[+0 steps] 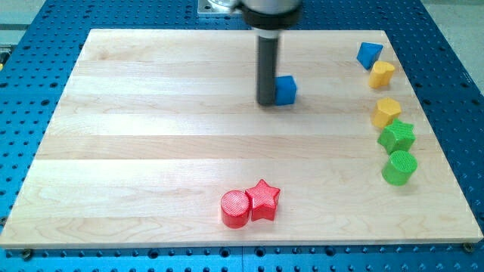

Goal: Slide the triangle to the top of the cube

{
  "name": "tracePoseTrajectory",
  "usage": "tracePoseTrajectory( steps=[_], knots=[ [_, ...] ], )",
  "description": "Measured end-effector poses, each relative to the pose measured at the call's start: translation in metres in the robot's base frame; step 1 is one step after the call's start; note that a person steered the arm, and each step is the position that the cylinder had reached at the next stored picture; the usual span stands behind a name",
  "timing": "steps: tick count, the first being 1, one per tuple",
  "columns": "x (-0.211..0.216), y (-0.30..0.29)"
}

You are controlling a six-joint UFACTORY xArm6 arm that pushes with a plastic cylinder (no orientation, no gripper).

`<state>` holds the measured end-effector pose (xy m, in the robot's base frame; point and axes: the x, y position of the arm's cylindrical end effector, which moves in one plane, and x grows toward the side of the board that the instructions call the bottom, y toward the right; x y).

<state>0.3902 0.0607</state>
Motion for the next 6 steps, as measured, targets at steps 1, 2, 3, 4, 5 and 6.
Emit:
tracePoseTrajectory(
  steps=[1, 2, 3, 4, 5, 6],
  knots=[
    [-0.044, -0.006],
    [-0.122, 0.060],
    [-0.175, 0.134],
    [-0.136, 0.223],
    [-0.109, 0.232],
    [-0.120, 0.155]
  ],
)
